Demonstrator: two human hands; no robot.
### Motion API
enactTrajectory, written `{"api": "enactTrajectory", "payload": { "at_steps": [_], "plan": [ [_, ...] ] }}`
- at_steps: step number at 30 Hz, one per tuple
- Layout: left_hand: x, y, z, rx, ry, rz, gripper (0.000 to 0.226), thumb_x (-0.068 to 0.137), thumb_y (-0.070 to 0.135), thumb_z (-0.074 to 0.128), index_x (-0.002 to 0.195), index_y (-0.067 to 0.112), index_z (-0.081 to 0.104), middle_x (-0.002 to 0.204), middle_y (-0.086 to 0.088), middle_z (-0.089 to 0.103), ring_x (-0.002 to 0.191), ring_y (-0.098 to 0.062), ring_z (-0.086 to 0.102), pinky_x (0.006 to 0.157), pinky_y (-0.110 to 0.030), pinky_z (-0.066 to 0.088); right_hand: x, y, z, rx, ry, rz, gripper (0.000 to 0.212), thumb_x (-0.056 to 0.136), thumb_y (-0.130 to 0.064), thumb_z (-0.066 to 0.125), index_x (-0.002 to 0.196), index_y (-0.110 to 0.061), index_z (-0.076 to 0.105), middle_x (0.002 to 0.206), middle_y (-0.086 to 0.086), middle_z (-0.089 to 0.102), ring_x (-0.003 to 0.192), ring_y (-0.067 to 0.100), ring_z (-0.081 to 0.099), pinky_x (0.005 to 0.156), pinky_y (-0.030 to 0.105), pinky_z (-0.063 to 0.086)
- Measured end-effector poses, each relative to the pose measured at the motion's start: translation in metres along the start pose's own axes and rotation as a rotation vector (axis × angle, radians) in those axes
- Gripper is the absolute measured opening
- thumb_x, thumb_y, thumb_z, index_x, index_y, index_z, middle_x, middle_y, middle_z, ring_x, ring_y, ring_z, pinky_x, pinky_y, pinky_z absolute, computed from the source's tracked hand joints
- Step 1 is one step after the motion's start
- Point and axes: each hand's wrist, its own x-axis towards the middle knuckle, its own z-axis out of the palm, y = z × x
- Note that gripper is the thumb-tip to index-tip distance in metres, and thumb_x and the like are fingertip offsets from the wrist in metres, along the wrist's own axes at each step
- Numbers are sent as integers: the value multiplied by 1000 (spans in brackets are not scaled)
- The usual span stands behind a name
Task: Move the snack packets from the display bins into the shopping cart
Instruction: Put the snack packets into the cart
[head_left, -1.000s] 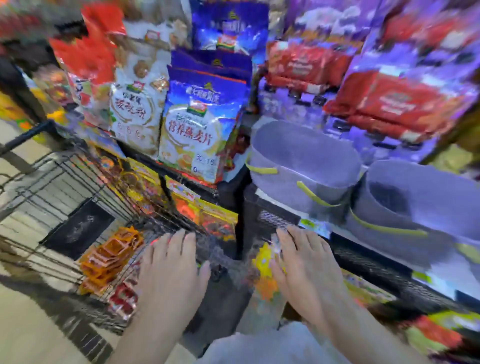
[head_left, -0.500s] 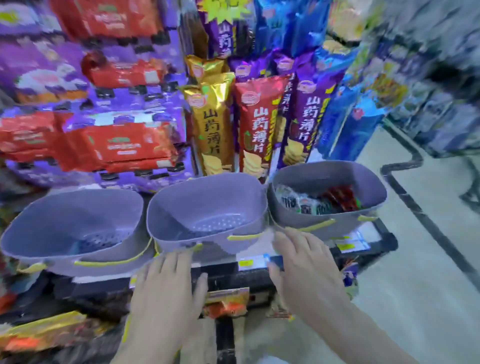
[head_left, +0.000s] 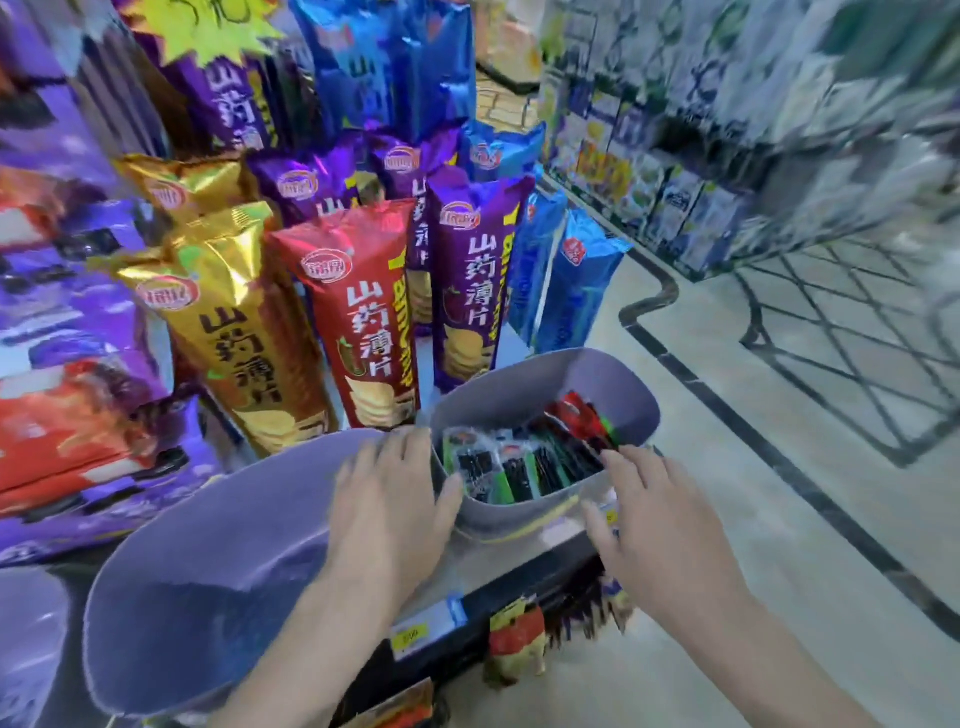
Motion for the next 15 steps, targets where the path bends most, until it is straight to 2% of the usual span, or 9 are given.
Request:
{"api": "enactTrajectory", "payload": {
  "at_steps": [2, 6, 8, 10, 12, 15],
  "plan": [
    [26, 1, 10, -35, -18, 5, 57, 105, 53, 46, 152, 21, 43, 152, -1, 55, 137, -25, 51, 110, -40, 42, 22, 10, 3, 46, 0, 38, 54, 99, -48, 55, 144, -16, 54, 141, 5, 58, 127, 30, 53, 103, 41, 45],
    [62, 7, 31, -99, -40, -35, 53, 103, 48, 53, 145, 15, 48, 142, -6, 59, 128, -28, 55, 103, -42, 46, 73, 30, 12, 215, -55, 84, 52, 100, -44, 58, 143, -15, 54, 138, 8, 58, 125, 30, 52, 101, 41, 46],
    [74, 12, 42, -127, -50, -63, 60, 104, 50, 53, 150, 13, 45, 147, -8, 57, 131, -29, 54, 105, -43, 46, 99, 43, 20, 288, -124, 66, 50, 99, -41, 62, 141, -15, 56, 136, 9, 61, 124, 30, 57, 100, 40, 47],
    [83, 18, 54, -136, -62, -90, 67, 104, 52, 51, 156, 12, 39, 151, -9, 55, 134, -30, 54, 105, -43, 49, 126, 55, 27, 318, -187, 38, 40, 98, -38, 65, 132, -17, 63, 126, 7, 69, 114, 29, 64, 93, 40, 50],
    [89, 23, 64, -152, -90, -127, 69, 105, 53, 49, 160, 13, 32, 151, -9, 53, 134, -29, 55, 99, -43, 53, 150, 65, 38, 301, -247, -2, 32, 98, -36, 66, 123, -17, 67, 117, 6, 74, 107, 30, 66, 88, 40, 51],
    [91, 27, 77, -115, -105, -147, 68, 105, 52, 44, 161, 19, 25, 148, -7, 50, 129, -28, 58, 92, -42, 54, 184, 74, 58, 219, -377, -67, 33, 99, -36, 65, 123, -14, 69, 113, 9, 75, 109, 32, 66, 86, 37, 49]
  ]
}}
